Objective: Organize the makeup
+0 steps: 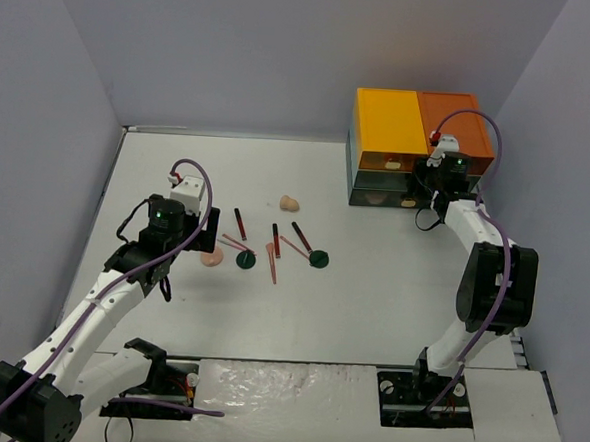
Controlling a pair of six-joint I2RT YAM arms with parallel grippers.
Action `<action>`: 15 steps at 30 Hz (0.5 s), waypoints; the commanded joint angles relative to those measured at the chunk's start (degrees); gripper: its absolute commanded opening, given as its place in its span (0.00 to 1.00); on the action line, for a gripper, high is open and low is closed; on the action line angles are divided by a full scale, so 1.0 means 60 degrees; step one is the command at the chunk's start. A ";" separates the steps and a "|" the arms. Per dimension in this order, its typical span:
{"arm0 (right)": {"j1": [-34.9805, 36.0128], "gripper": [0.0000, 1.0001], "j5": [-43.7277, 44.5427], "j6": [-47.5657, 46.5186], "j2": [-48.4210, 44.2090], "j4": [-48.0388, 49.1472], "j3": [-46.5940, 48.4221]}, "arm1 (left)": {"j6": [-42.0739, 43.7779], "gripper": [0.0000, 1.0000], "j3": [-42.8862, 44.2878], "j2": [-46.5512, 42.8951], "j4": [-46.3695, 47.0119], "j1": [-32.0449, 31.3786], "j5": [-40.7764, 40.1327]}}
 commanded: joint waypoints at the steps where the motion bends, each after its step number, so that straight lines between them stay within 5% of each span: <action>1: 0.0065 0.24 0.0151 -0.0279 -0.0162 0.0595 0.0341 | 0.0150 0.97 0.0262 -0.0137 0.0466 -0.0034 -0.0090; 6: 0.0079 0.07 0.0224 -0.0279 -0.0548 0.0522 -0.0157 | 0.0180 0.97 0.0262 -0.0180 0.0495 -0.0033 -0.0133; 15: 0.0065 0.06 0.0189 -0.0049 -0.2050 0.0124 -0.1353 | 0.0209 0.97 0.0339 -0.0204 0.0474 -0.0033 -0.0133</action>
